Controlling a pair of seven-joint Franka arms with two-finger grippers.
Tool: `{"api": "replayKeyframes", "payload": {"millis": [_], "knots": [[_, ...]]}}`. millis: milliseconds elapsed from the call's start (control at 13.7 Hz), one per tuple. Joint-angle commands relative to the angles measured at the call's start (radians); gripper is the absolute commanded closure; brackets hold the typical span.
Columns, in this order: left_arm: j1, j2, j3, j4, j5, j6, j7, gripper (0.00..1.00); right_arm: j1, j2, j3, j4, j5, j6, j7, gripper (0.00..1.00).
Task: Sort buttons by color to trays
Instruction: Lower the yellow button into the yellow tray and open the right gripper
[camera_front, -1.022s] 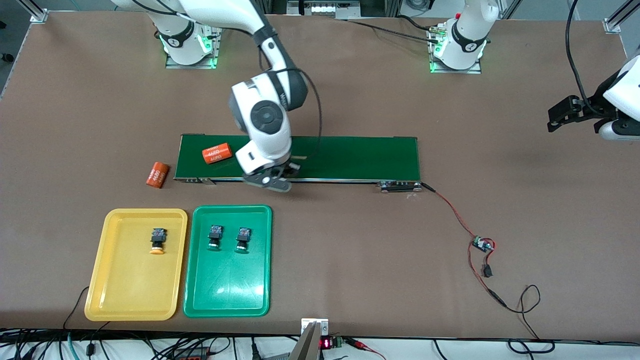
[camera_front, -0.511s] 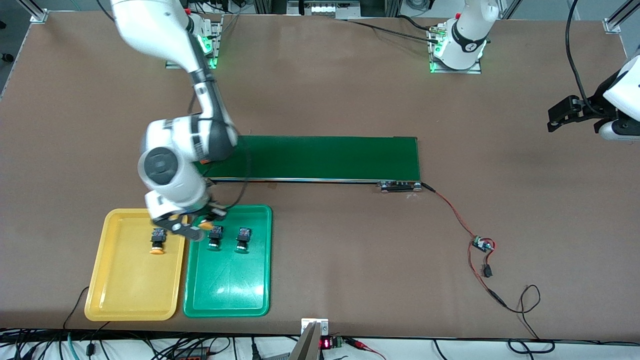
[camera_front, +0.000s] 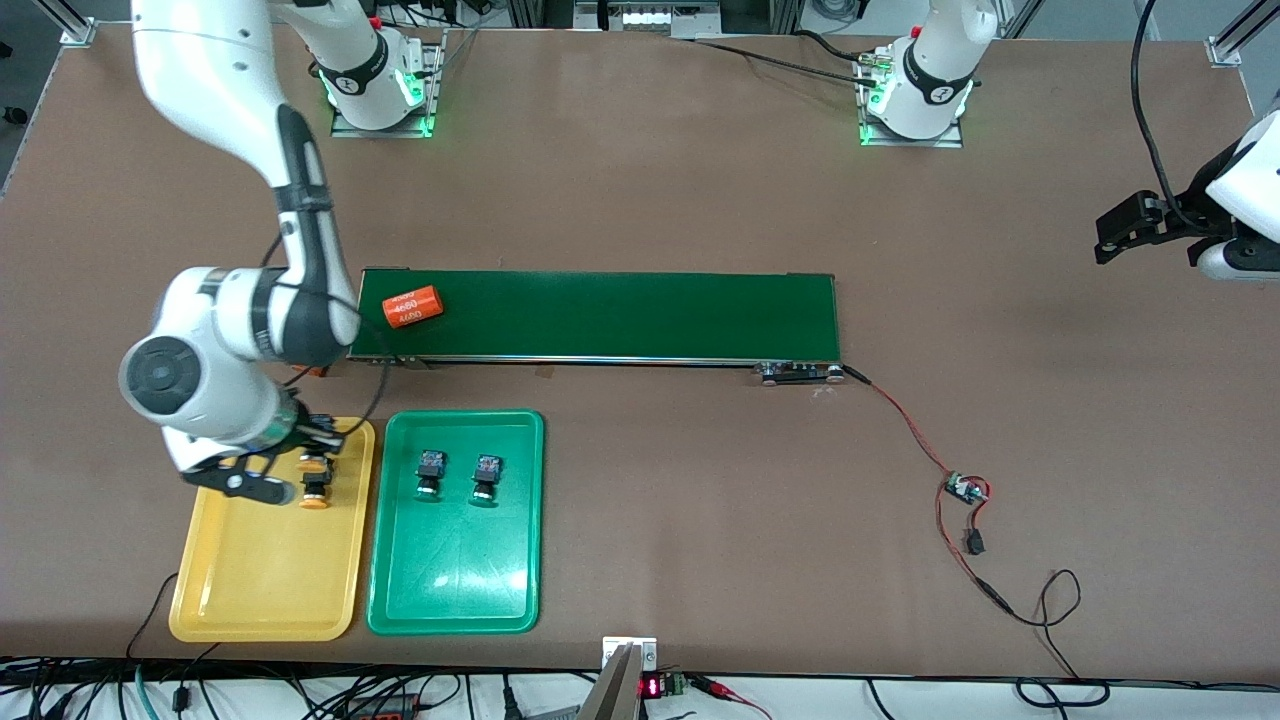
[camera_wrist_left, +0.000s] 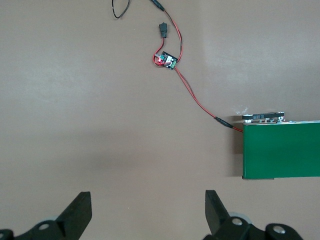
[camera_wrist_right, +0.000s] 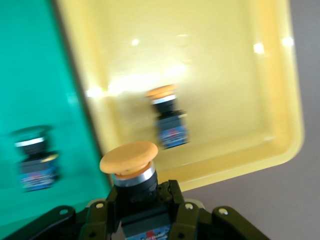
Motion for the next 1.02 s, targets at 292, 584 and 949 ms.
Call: {"api": "replayKeyframes", "payload": {"millis": [292, 584, 949], "knots": [[0.004, -0.001, -0.003, 0.016, 0.003, -0.018, 0.015, 0.00, -0.131, 0.132, 0.013, 0.036, -0.015, 0.210, -0.186, 0.81], [0.004, -0.001, -0.003, 0.016, 0.003, -0.017, 0.015, 0.00, -0.132, 0.183, 0.021, 0.035, -0.004, 0.311, -0.177, 0.78], [0.004, -0.001, -0.003, 0.016, 0.003, -0.018, 0.015, 0.00, -0.115, 0.189, 0.022, 0.026, -0.002, 0.353, -0.175, 0.00]]}}
